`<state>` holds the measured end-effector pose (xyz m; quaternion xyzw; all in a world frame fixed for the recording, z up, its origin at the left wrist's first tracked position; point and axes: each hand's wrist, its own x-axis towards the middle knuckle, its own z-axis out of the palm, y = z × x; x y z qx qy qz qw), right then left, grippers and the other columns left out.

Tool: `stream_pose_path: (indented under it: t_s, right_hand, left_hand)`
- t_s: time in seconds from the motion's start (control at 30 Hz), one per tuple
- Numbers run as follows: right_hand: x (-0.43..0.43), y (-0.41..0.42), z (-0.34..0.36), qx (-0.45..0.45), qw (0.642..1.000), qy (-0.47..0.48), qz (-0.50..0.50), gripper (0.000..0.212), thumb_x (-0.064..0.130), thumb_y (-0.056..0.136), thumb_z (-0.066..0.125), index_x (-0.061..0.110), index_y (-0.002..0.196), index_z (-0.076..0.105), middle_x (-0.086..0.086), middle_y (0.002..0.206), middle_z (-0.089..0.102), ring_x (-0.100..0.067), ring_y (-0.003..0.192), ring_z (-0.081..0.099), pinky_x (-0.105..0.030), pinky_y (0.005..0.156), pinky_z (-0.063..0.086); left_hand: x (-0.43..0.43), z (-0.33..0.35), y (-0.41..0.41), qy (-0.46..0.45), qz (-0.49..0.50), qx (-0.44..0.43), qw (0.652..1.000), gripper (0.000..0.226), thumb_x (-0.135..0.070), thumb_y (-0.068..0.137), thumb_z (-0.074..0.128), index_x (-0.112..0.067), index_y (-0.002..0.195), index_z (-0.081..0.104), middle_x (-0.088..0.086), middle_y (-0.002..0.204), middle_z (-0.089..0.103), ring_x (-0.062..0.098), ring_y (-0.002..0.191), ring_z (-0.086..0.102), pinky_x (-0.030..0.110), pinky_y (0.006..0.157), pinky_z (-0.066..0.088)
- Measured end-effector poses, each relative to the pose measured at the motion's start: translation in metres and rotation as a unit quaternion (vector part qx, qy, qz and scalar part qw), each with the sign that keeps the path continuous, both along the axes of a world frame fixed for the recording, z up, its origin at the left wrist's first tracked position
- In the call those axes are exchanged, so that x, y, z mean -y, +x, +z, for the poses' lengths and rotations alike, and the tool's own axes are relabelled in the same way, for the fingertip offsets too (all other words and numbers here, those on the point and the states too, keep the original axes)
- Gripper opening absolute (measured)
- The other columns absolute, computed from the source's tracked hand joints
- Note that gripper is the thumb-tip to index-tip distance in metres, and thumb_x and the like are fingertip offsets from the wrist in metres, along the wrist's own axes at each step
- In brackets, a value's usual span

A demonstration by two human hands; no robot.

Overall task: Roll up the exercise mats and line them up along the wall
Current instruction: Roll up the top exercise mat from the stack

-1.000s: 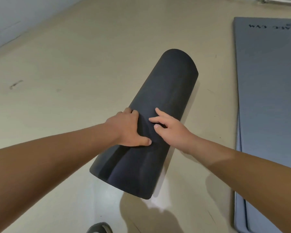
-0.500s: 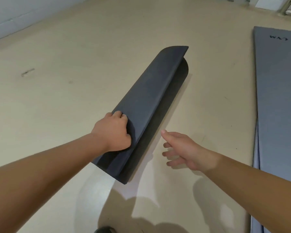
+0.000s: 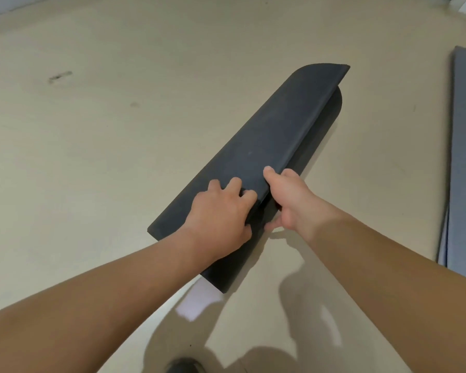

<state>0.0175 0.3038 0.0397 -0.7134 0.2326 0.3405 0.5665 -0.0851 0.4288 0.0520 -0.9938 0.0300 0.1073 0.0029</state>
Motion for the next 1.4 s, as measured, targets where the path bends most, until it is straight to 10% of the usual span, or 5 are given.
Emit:
stream_pose_path:
  t_s: [0.2,0.47,0.67,1.0,1.4]
  right_hand:
    - [0.025,-0.005,-0.022,-0.019,0.999,0.033,0.024,0.019,0.041,0.106,0.059,0.029,0.121,0.057,0.002,0.137,0.059,-0.030,0.134,0.052,-0.078,0.098,0.047]
    - [0.021,-0.023,-0.037,0.067,0.997,-0.020,-0.038,0.050,0.053,0.082,0.087,0.027,0.113,0.057,0.003,0.127,0.055,-0.018,0.107,0.058,-0.052,0.081,0.066]
    - [0.016,-0.013,-0.043,0.028,0.998,0.016,-0.061,0.090,0.065,0.078,0.084,0.042,0.150,0.035,0.004,0.139,0.050,-0.026,0.099,0.067,-0.045,0.086,0.065]
    - [0.000,-0.024,-0.055,-0.084,0.977,0.189,-0.050,0.052,0.044,0.092,0.076,0.029,0.138,0.058,-0.007,0.128,0.073,-0.035,0.115,0.071,-0.061,0.094,0.060]
    - [-0.071,-0.003,-0.039,0.110,0.992,0.047,-0.047,0.140,0.065,0.049,0.099,0.049,0.158,0.013,0.012,0.147,0.050,-0.020,0.122,0.063,-0.048,0.101,0.057]
  left_hand:
    - [0.005,-0.003,-0.014,0.026,-0.033,-0.023,0.999,0.047,-0.045,0.103,0.048,-0.021,0.143,0.045,0.006,0.129,0.044,0.034,0.108,0.050,0.035,0.065,0.043]
    - [0.012,-0.017,-0.011,0.062,0.022,-0.096,0.993,0.095,-0.073,0.087,0.066,-0.015,0.151,0.025,0.023,0.164,0.014,0.061,0.150,0.016,0.066,0.117,0.035]
    - [-0.007,-0.009,-0.006,0.044,0.088,-0.090,0.991,0.114,-0.086,0.076,0.065,-0.016,0.156,0.022,0.017,0.169,0.016,0.041,0.156,0.019,0.061,0.113,0.041]
    - [-0.043,0.006,0.008,-0.008,0.129,-0.067,0.989,0.088,-0.079,0.070,0.075,-0.026,0.132,0.045,0.004,0.139,0.043,0.029,0.130,0.043,0.044,0.097,0.050]
    - [-0.098,0.018,0.012,-0.076,0.180,-0.045,0.980,0.076,-0.060,0.084,0.060,-0.018,0.142,0.035,0.006,0.128,0.042,0.027,0.114,0.044,0.038,0.079,0.048]
